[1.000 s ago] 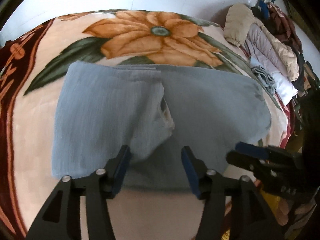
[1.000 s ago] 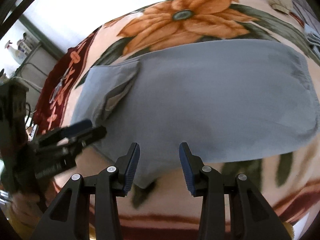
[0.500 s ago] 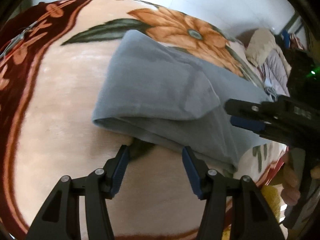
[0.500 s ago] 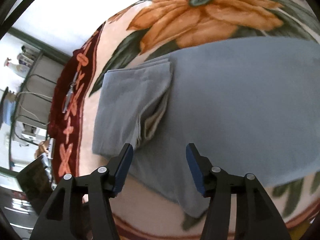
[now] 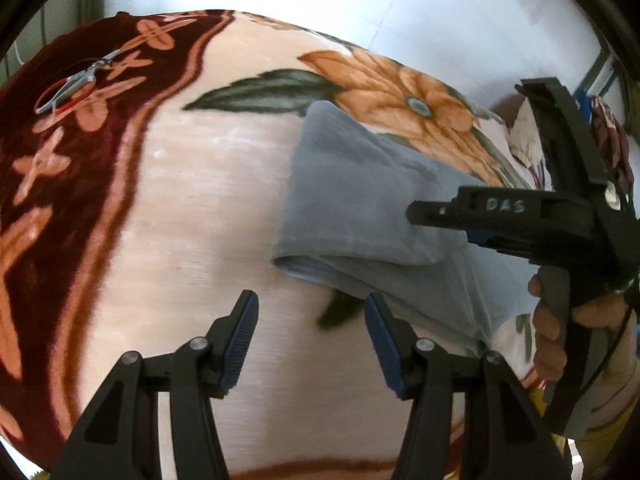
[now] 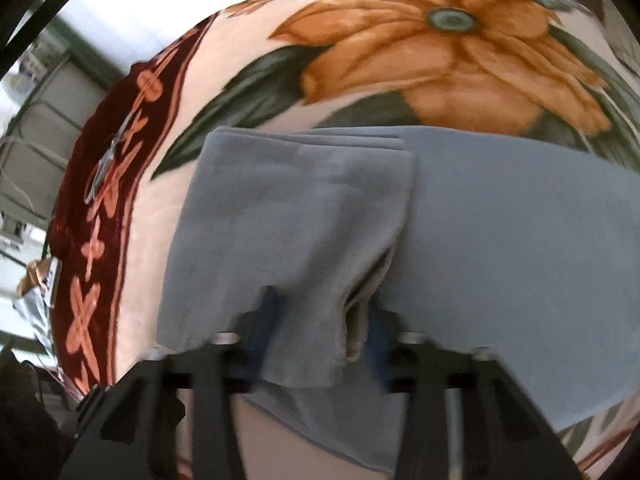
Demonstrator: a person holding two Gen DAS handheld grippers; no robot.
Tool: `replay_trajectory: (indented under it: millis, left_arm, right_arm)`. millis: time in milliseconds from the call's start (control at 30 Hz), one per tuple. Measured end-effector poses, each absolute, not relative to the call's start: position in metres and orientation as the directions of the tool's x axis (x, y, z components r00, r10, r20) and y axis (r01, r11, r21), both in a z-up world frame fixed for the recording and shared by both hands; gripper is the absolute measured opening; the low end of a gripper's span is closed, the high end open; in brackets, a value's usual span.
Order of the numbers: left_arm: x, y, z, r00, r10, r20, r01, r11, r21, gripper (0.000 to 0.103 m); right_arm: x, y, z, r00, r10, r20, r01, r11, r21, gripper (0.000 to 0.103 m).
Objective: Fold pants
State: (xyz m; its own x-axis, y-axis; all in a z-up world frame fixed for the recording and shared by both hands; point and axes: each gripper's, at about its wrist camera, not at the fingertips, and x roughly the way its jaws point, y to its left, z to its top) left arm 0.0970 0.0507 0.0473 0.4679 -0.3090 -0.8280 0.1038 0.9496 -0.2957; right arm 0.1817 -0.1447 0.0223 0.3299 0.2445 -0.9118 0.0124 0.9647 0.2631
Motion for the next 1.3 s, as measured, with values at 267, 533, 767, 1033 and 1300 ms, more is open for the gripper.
replay_trajectory:
  millis: [267, 533, 767, 1033, 1300]
  left_arm:
    - [0.094, 0.064, 0.051, 0.483, -0.299, -0.823, 0.076, 0.951, -0.301, 0.058]
    - [0.085, 0.064, 0.057, 0.49, -0.287, -0.823, 0.062, 0.953, -0.295, 0.058]
    - [0.078, 0.052, 0.06, 0.479, -0.295, -0.827, 0.09, 0.953, -0.288, 0.058]
    - [0.076, 0.03, 0.06, 0.465, -0.294, -0.835, 0.13, 0.956, -0.264, 0.058]
    - [0.089, -0.003, 0.065, 0.443, -0.312, -0.84, 0.192, 0.949, -0.251, 0.058]
  right_arm:
    - [0.178, -0.145, 0.092, 0.449, 0.235, -0.862, -0.049, 0.97, 0.239, 0.005]
    - [0.165, -0.159, 0.188, 0.569, 0.197, -0.798, -0.139, 0.98, 0.142, 0.005]
    - [0.143, -0.196, 0.231, 0.641, 0.037, -0.766, -0.13, 0.99, -0.061, 0.005]
    - [0.126, -0.271, 0.209, 0.605, -0.098, -0.79, -0.042, 0.987, -0.155, 0.005]
    - [0.124, -0.346, 0.139, 0.52, -0.113, -0.847, 0.062, 0.994, -0.095, 0.005]
